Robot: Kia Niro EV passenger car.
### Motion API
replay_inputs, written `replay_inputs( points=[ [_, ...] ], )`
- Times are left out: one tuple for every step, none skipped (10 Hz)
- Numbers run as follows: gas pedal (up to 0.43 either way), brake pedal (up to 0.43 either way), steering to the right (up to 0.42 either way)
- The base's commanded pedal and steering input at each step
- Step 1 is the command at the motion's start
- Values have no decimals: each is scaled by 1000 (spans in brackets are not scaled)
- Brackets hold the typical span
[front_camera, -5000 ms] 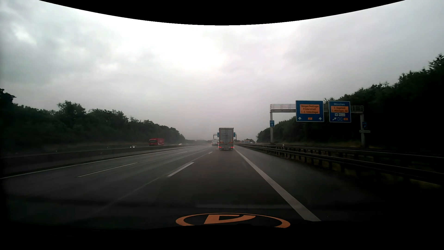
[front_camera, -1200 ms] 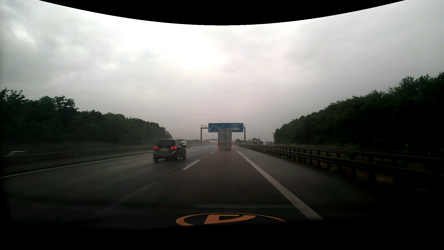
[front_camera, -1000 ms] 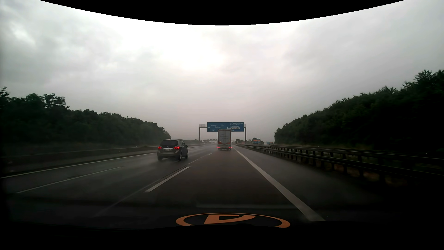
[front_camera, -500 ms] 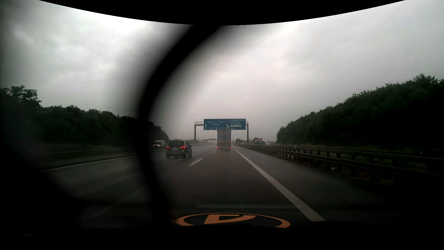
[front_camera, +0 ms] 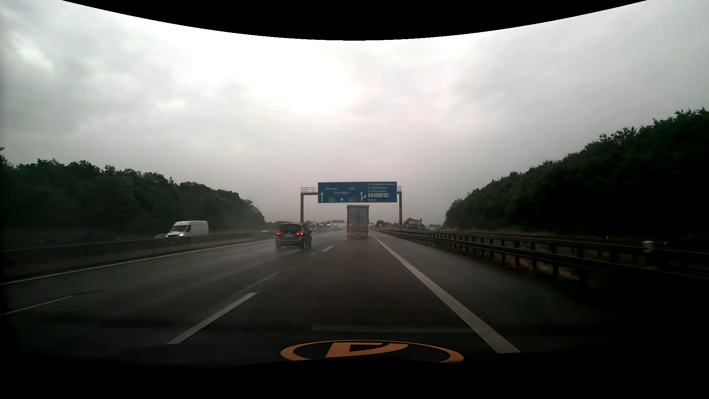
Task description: Follow the waypoints while adhering to traffic rules and regulations
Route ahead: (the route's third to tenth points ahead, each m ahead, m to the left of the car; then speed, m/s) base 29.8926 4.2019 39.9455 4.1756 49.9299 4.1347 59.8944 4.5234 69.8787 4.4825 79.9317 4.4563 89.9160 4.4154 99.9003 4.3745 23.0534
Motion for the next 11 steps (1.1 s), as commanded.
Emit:
replay_inputs(
  points=[
    [79, 0, -2],
    [79, 0, -2],
    [79, 0, -3],
    [79, 0, -3],
    [79, 0, -3],
    [87, 0, -3],
    [87, 0, -3],
    [87, 0, -3],
    [87, 0, -3],
    [87, 0, -2],
    [98, 0, 0]
  ],
)
